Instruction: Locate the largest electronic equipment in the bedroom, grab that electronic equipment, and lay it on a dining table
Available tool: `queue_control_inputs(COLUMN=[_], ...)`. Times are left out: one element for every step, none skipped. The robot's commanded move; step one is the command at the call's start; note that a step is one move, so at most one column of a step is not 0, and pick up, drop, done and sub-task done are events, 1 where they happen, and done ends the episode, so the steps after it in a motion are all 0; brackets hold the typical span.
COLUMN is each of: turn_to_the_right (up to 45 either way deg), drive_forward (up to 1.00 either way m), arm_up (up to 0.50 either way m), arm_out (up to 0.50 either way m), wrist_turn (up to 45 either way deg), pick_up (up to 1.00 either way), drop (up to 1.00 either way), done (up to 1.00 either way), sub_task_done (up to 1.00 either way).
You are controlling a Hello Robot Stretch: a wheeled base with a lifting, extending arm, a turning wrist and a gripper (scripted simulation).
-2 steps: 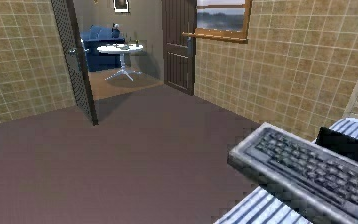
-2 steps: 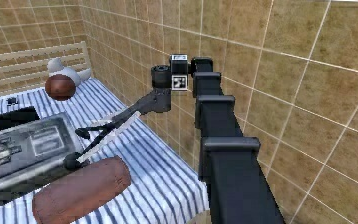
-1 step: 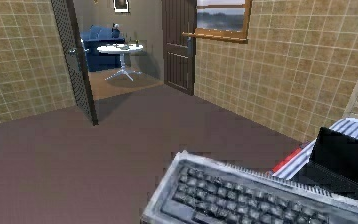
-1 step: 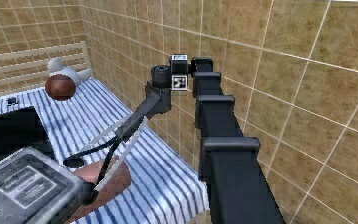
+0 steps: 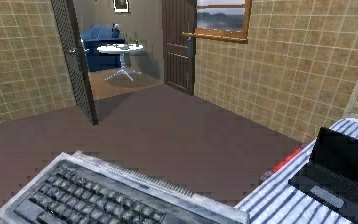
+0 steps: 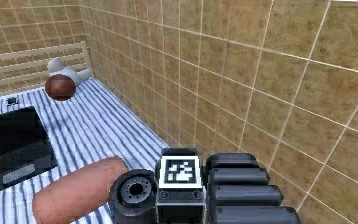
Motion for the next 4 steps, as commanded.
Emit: queue_control_inputs(turn_to_the_right=[-45.0, -45.0, -36.0, 0.0], drive_forward=[0.00, 0.00, 0.00, 0.15], arm_up=[0.00, 0.00, 0.00, 0.00], arm_out=[0.00, 0.00, 0.00, 0.00], wrist_turn=[0.0, 0.0, 0.0, 0.0], pick_up=[0.00, 0.00, 0.00, 0.00], drop=[0.00, 0.00, 0.00, 0.00], done=[0.00, 0.00, 0.00, 0.00], sub_task_done=[0.00, 0.00, 0.00, 0.00])
